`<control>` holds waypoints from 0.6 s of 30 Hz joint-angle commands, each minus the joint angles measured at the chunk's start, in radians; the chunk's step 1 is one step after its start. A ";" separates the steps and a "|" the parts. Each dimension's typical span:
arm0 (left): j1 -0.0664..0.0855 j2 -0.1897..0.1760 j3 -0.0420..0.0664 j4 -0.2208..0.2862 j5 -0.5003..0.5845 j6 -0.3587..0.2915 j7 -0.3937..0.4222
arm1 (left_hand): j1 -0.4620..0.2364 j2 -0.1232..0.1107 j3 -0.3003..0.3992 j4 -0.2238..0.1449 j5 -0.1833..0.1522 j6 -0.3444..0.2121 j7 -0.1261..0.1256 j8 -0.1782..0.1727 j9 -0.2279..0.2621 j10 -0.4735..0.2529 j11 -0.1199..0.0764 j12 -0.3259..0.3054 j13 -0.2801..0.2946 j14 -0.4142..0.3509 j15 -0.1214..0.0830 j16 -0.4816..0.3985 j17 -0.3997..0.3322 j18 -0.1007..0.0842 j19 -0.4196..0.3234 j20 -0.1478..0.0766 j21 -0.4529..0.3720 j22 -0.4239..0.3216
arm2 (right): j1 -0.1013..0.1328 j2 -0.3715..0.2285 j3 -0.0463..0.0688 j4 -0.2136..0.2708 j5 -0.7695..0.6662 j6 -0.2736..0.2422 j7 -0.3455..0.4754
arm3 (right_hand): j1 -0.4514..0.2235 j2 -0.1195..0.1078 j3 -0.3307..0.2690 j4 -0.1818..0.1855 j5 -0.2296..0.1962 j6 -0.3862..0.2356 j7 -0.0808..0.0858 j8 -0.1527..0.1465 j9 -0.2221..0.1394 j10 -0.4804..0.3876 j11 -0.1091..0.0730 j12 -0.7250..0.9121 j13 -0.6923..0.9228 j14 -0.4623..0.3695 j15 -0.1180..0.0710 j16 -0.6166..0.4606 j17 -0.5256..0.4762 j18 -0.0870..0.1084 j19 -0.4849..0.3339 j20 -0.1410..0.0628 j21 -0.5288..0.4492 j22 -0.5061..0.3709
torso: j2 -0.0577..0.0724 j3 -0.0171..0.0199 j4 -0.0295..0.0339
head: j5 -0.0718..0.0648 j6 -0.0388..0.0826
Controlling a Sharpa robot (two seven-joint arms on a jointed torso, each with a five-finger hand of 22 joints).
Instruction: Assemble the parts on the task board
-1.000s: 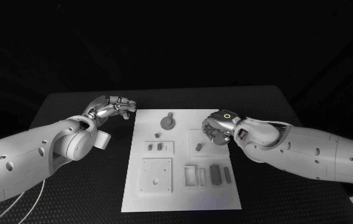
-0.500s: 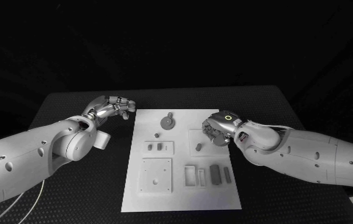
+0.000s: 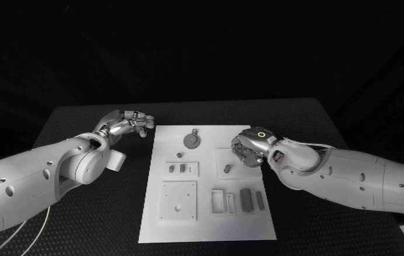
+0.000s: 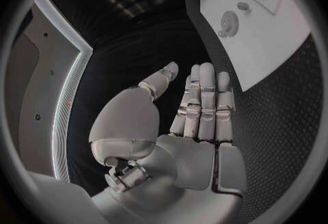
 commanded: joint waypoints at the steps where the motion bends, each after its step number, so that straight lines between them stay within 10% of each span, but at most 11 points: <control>1: 0.000 0.002 0.001 -0.001 0.006 0.007 0.003 | -0.008 -0.005 -0.006 0.001 -0.003 -0.008 0.001 0.004 -0.002 -0.006 0.001 0.002 0.001 0.006 -0.001 -0.006 0.002 -0.006 0.009 -0.025 -0.006 -0.001 | -0.012 0.001 -0.009 0.010 0.032 0.044 0.024 | -0.013 -0.001 0.003 -0.004 0.008 0.009 0.001 0.001 0.002 0.007 0.000 -0.007 0.002 0.004 -0.005 0.002 0.003 0.014 0.004 -0.001 0.005 0.003 | 0.001 -0.0003 0.0006 | -0.001 0.000; 18: -0.001 0.001 0.001 -0.014 0.006 0.006 0.000 | -0.007 -0.006 -0.007 0.000 -0.003 -0.014 0.003 0.002 -0.003 -0.008 0.001 0.002 0.001 0.007 -0.001 -0.008 0.003 -0.005 0.011 -0.025 -0.008 -0.001 | -0.010 -0.014 0.015 0.027 0.088 0.055 0.047 | -0.023 0.004 0.002 -0.012 0.019 0.011 0.001 -0.001 0.003 0.012 -0.001 -0.017 0.010 0.006 -0.005 -0.004 0.014 0.014 0.004 -0.002 0.008 0.007 | 0.000 0.0005 -0.0008 | 0.003 0.000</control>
